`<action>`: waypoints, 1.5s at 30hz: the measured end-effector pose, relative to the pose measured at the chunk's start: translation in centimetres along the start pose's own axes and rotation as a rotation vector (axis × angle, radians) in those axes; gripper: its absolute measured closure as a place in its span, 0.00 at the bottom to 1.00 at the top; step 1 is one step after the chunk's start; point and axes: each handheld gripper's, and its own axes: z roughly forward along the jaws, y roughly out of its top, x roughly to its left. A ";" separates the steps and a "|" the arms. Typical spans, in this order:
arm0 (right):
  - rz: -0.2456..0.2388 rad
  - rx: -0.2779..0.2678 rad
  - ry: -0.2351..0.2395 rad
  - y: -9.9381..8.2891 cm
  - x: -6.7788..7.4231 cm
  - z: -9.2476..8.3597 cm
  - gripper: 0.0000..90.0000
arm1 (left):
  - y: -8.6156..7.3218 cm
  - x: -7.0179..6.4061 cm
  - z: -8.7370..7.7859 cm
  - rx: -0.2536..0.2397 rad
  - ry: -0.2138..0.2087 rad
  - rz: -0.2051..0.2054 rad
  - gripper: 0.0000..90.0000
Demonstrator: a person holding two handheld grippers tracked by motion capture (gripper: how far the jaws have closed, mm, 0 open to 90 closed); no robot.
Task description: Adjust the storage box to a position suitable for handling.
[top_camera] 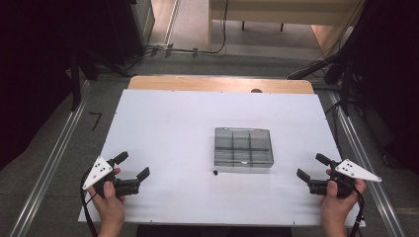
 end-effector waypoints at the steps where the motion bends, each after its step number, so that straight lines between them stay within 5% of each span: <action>1: 0.006 -0.002 -0.002 0.0 0.0 0.0 0.00 | 0.0 0.0 0.0 0.000 -0.002 0.000 0.00; 4: 0.055 -0.016 0.013 0.4 0.0 -0.1 0.00 | -0.1 0.0 0.0 -0.004 -0.011 0.005 0.00; 11: -0.016 -0.002 -0.025 2.8 1.8 -0.3 0.00 | -0.1 -0.3 0.0 0.003 0.004 0.014 0.00; 19: -0.060 0.015 0.000 5.4 2.1 0.3 0.00 | -0.1 -0.4 -0.1 -0.004 -0.009 0.029 0.00; 29: -0.060 0.025 -0.032 8.2 1.6 2.4 0.01 | -0.1 -0.4 0.0 0.002 -0.002 0.025 0.00; 39: -0.053 0.110 -0.050 10.1 0.7 5.0 0.04 | -0.1 -0.4 0.0 -0.002 -0.005 0.033 0.00; 45: -0.010 0.160 0.010 10.0 -0.4 6.2 0.21 | -0.1 -0.4 0.1 0.008 -0.015 0.034 0.00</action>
